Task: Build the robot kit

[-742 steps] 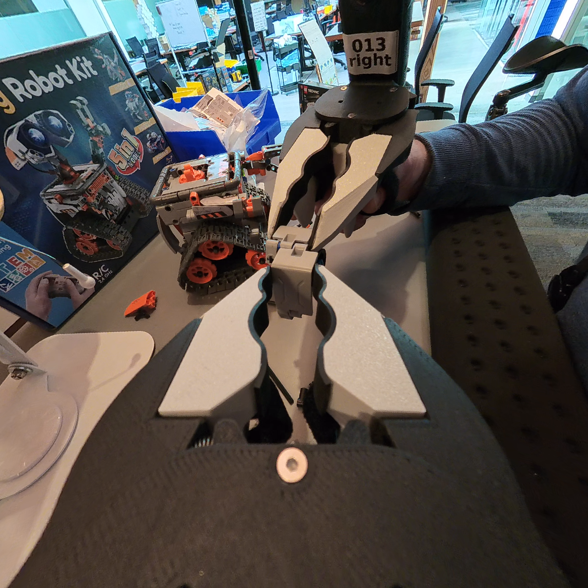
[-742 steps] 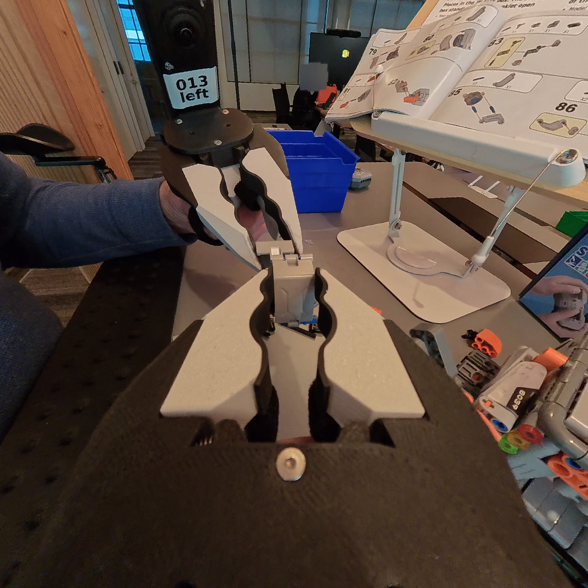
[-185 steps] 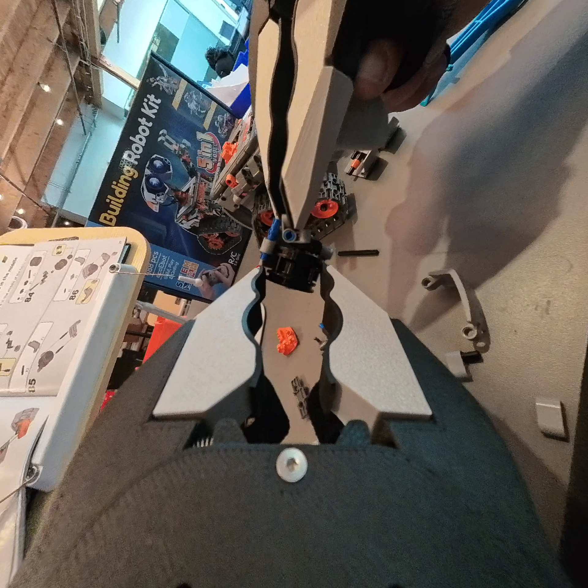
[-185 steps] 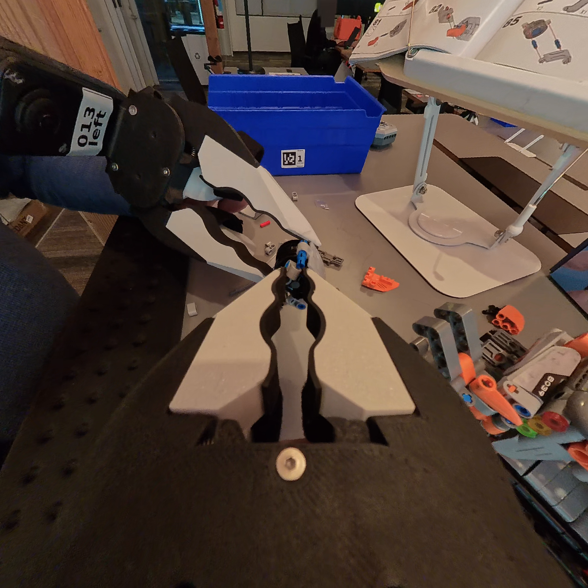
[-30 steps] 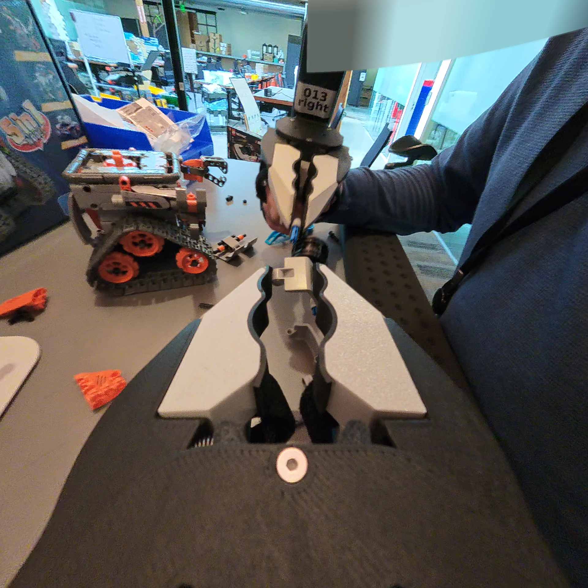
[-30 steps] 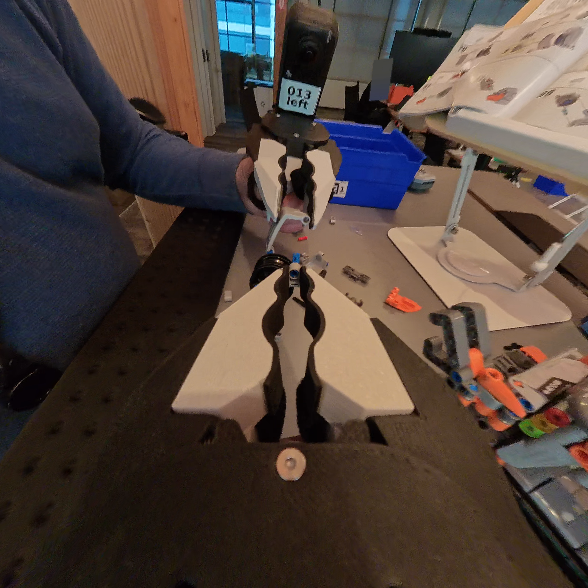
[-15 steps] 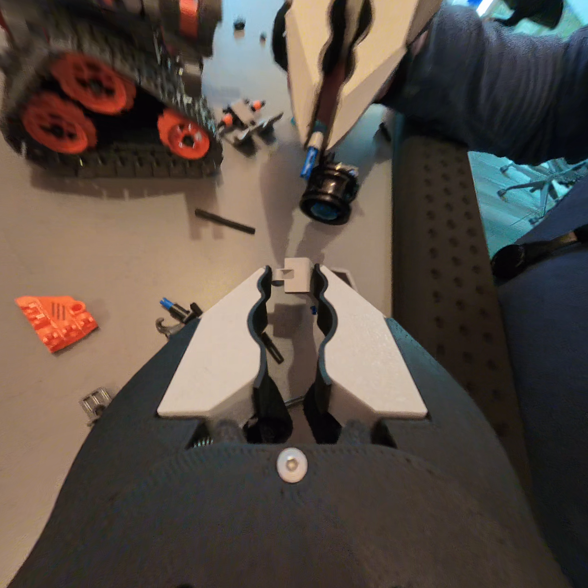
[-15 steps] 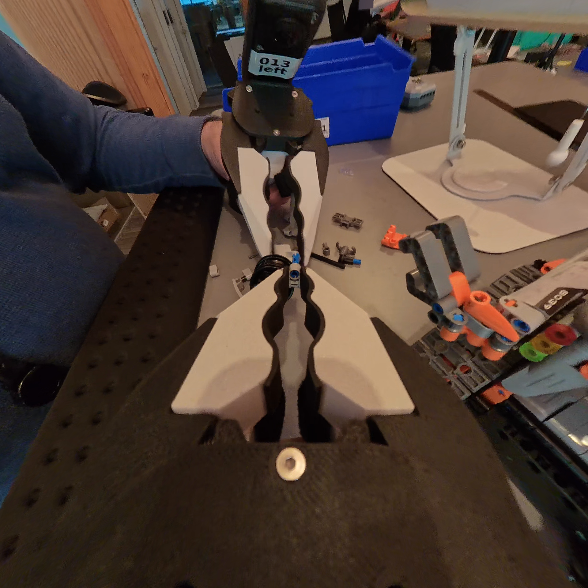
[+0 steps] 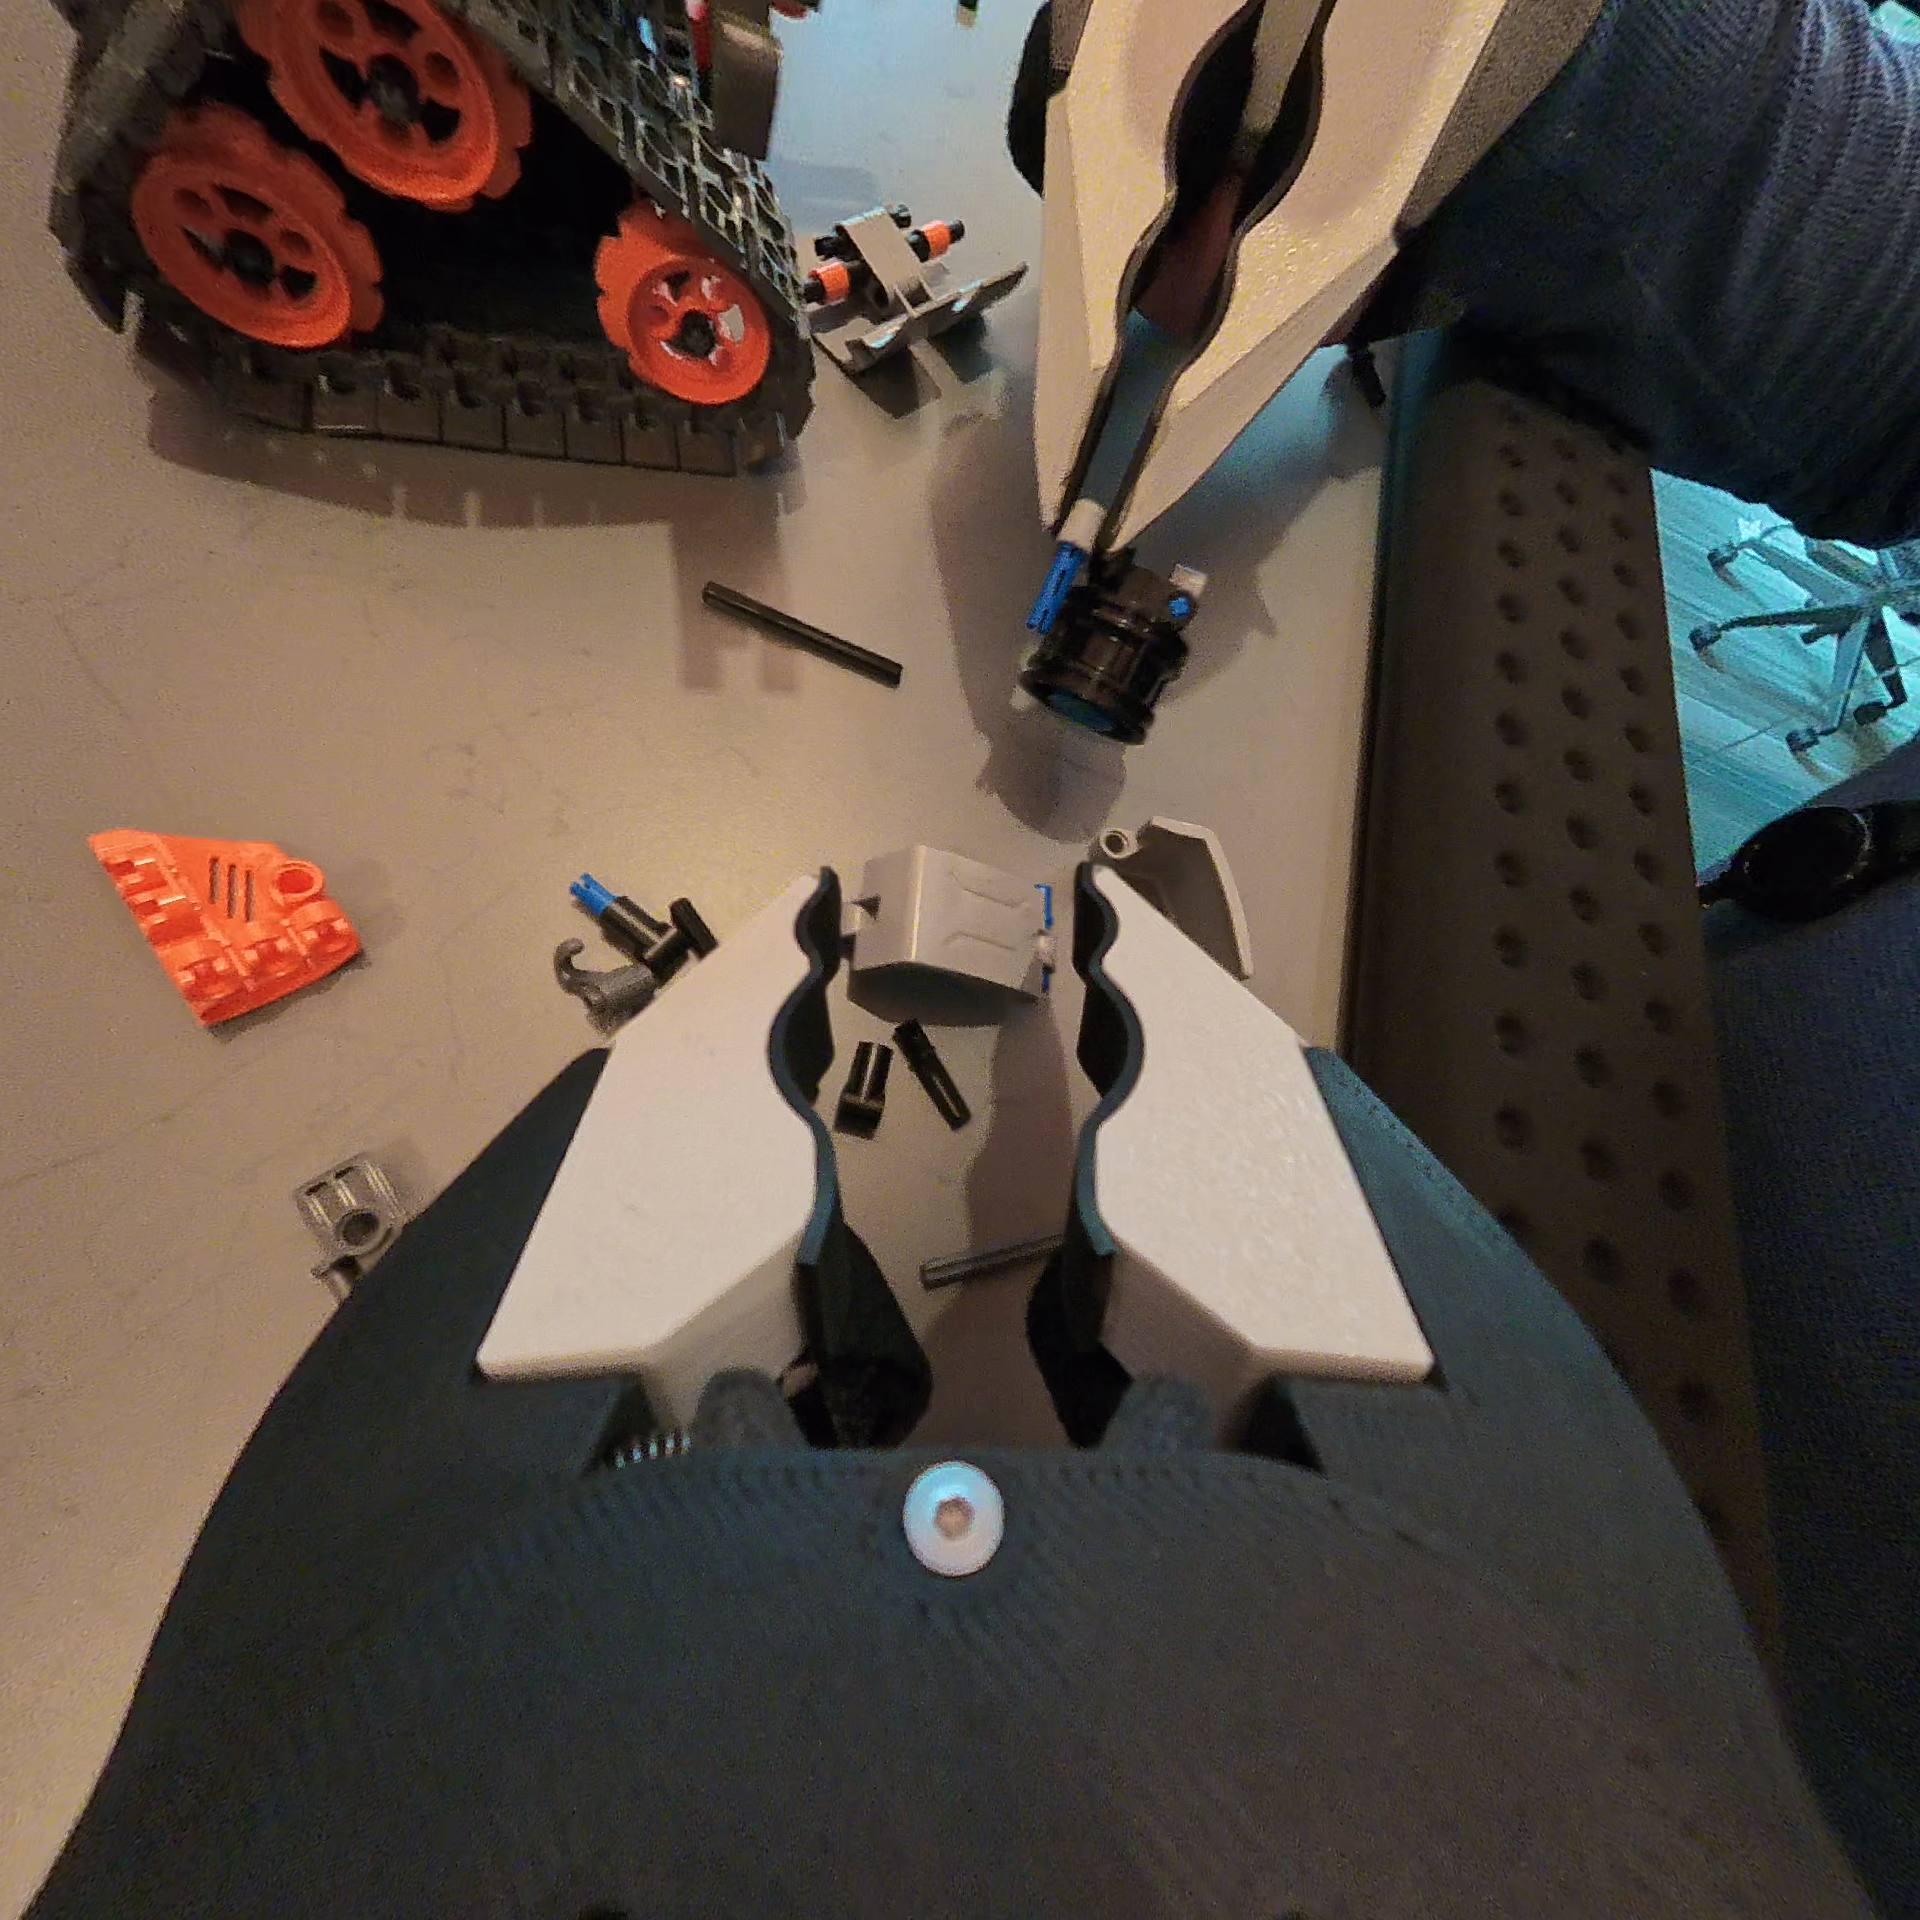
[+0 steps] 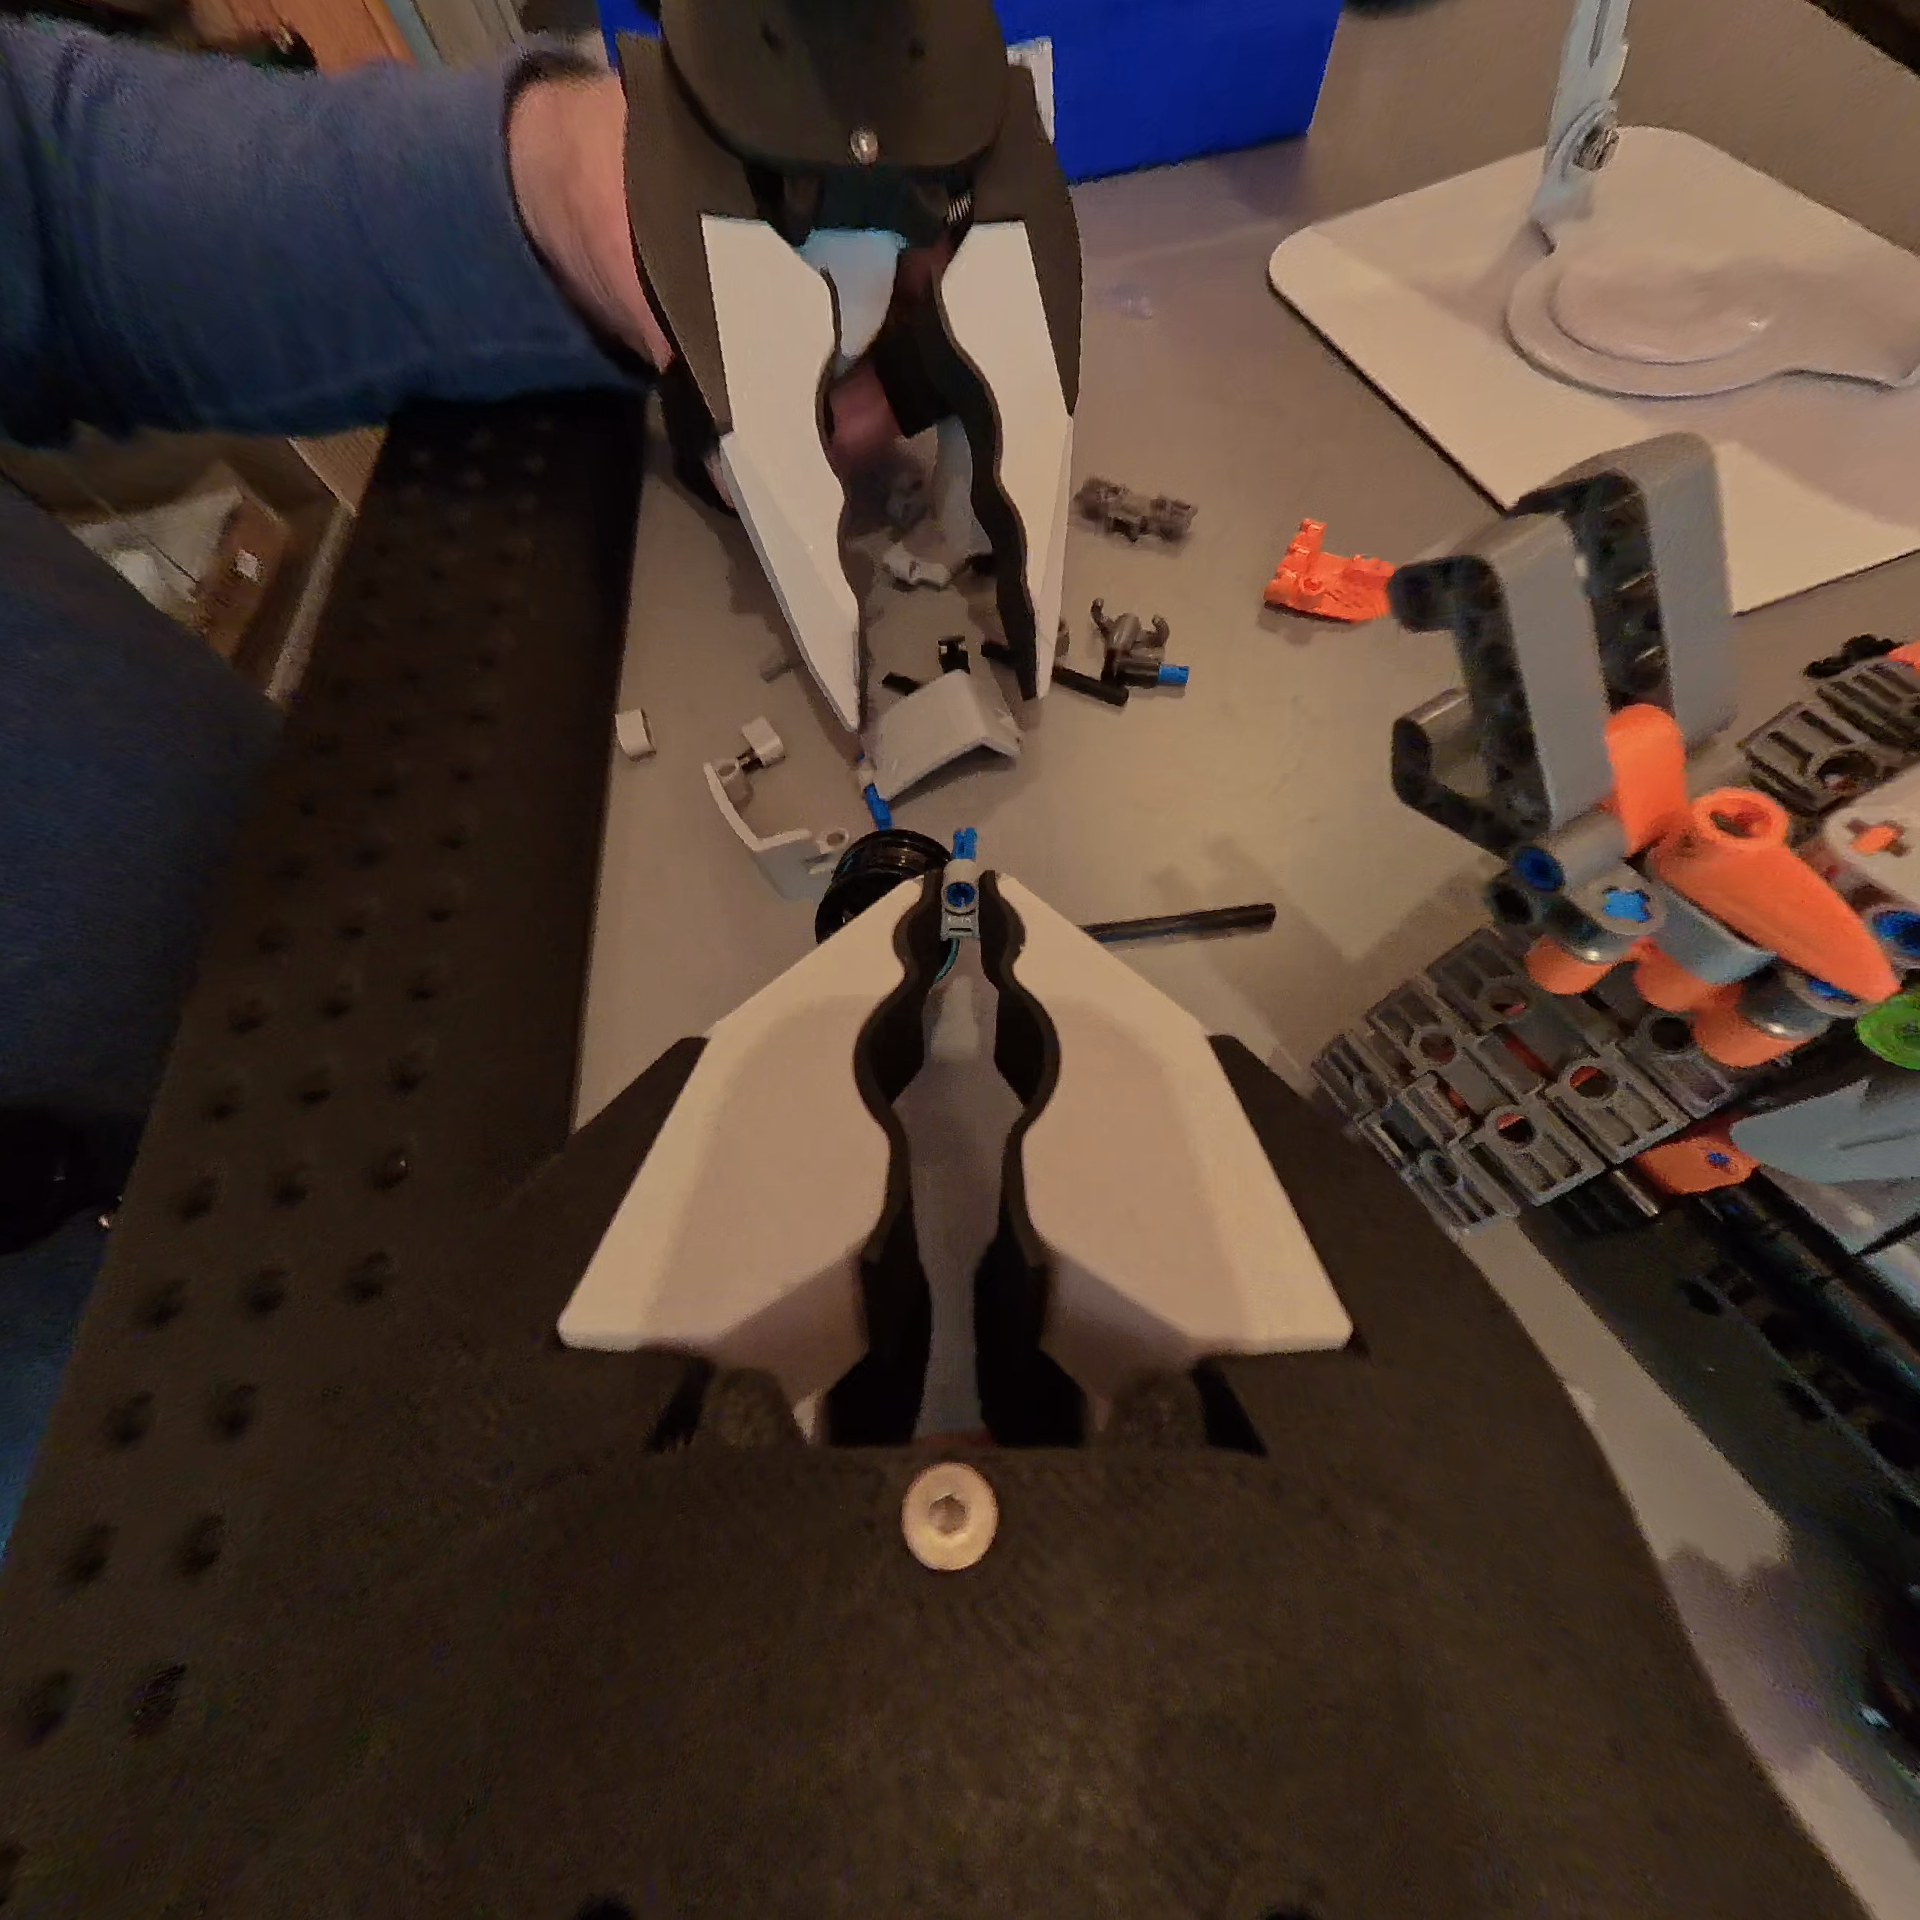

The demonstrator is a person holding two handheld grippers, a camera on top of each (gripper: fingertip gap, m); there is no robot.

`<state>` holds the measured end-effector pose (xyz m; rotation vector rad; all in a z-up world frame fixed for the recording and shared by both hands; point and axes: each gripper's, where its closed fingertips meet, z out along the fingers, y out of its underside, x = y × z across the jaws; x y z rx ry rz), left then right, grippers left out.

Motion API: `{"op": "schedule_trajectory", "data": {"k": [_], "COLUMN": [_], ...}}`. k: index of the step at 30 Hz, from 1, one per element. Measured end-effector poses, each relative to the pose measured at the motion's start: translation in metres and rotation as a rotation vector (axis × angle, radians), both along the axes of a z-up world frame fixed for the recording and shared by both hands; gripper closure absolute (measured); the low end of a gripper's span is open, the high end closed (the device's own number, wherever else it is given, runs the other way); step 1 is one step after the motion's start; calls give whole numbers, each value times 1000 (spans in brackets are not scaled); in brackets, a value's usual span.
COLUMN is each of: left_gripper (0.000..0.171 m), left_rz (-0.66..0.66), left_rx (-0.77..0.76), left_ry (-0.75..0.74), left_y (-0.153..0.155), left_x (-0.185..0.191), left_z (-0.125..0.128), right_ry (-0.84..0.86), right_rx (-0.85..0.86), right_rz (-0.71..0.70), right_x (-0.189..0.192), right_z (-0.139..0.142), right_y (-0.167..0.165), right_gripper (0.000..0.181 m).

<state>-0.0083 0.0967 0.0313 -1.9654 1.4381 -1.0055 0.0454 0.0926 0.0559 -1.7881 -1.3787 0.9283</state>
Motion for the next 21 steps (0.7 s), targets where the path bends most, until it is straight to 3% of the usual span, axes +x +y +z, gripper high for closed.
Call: {"op": "schedule_trajectory", "data": {"k": [7, 14, 16, 21], "left_gripper": [130, 139, 140, 147], "left_rz": [-16, -32, -25, -25], "left_rx": [68, 78, 87, 105], "left_ry": [94, 104, 97, 61], "left_y": [-1, -3, -1, 0], "left_x": [-7, -5, -4, -3], "left_z": [-12, -14, -13, -7], "right_ry": [-122, -181, -195, -150], "right_rx": [111, 113, 124, 165], "right_rz": [6, 17, -8, -29], "right_x": [13, 25, 29, 21], "right_z": [-12, -21, -18, 3], "right_y": [-5, -12, -10, -9], "right_gripper": [177, 172, 161, 162]}}
